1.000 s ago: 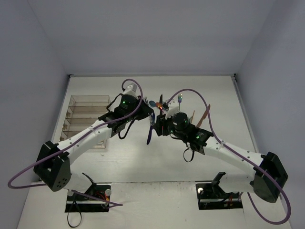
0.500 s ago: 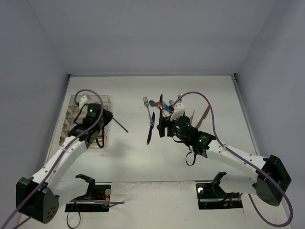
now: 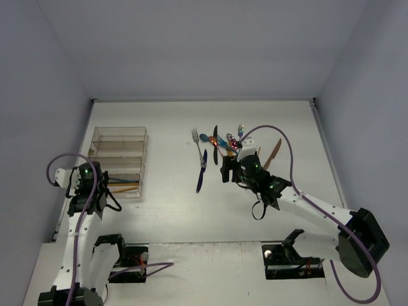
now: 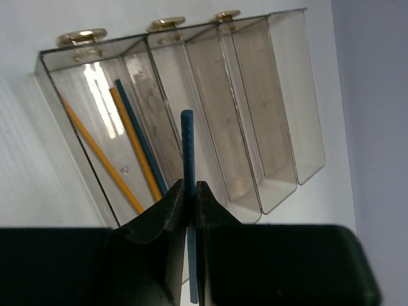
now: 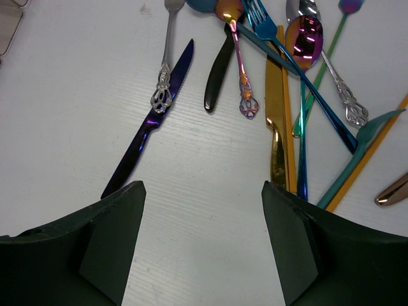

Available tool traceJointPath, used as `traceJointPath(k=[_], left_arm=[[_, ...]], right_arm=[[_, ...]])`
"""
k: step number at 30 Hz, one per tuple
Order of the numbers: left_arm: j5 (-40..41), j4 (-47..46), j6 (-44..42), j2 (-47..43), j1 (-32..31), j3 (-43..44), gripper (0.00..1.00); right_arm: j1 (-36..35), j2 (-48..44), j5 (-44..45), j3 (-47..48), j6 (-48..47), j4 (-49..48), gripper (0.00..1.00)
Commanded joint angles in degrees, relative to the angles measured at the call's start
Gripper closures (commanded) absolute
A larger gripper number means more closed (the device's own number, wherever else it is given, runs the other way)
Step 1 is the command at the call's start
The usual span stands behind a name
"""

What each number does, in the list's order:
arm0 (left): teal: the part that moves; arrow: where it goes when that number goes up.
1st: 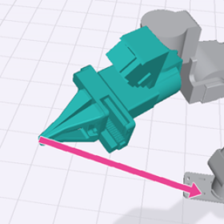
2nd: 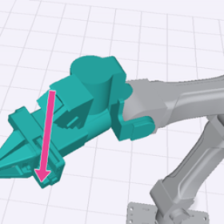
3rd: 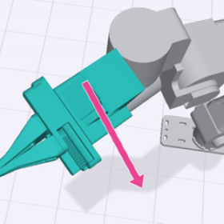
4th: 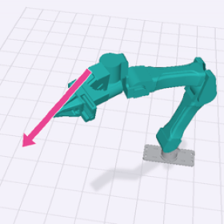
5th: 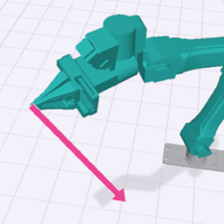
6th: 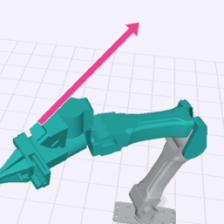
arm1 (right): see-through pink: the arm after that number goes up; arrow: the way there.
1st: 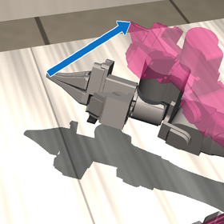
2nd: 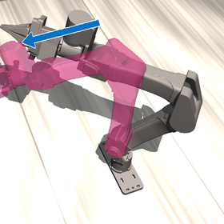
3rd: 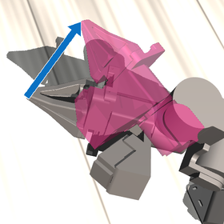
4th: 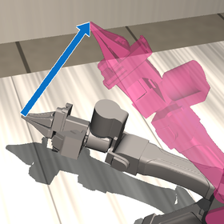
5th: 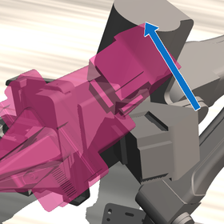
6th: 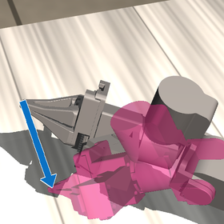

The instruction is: Sort the eating utensils into containers

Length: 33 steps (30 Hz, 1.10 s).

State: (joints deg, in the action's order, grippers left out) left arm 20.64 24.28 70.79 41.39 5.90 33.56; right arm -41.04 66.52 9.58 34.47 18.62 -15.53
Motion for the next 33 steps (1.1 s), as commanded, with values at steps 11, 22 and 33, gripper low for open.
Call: traceJointPath(k=[11, 22, 33], left_arm=[[-0.4, -4.1, 1.1, 10.2, 5.1, -1.2, 0.81], [-4.8, -1.1, -7.3, 10.7, 5.1, 4.4, 0.28], [-12.3, -0.8, -34.3, 13.1, -10.9, 20.0, 0.27]], right_arm=[[2.5, -2.2, -0.1, -1.6, 1.1, -2.7, 0.29], [3.9, -0.1, 7.8, 1.1, 4.3, 1.9, 0.3], [10.0, 9.0, 12.4, 8.5, 11.5, 9.3, 0.48]])
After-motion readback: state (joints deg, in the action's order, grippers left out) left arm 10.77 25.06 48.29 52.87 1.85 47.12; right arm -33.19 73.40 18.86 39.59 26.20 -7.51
